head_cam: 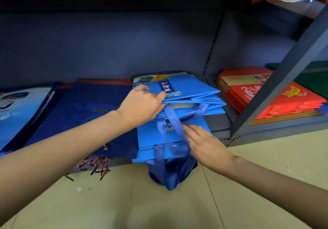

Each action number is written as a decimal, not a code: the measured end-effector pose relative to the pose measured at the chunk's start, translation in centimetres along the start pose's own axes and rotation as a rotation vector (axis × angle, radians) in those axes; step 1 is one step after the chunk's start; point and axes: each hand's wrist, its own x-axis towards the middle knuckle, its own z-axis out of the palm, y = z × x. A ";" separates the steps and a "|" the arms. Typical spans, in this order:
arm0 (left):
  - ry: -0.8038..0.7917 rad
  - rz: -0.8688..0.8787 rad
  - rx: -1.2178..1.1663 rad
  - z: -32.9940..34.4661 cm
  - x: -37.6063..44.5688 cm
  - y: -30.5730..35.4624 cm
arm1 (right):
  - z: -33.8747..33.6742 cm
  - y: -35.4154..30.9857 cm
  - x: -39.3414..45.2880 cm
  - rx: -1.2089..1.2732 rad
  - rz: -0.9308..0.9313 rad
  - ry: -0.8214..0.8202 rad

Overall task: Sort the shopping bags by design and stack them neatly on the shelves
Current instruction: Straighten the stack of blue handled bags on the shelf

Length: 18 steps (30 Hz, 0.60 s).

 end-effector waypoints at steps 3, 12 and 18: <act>0.035 0.006 0.053 -0.4 0.5 -0.3 | -0.6 -0.3 0.6 -0.016 0.084 0.018; -0.102 0.069 0.040 0.4 -0.3 0.5 | -3.2 -0.5 1.9 0.057 0.009 0.253; -0.078 0.082 0.034 0.2 -0.6 0.4 | -1.5 -0.7 1.2 -0.014 0.064 0.045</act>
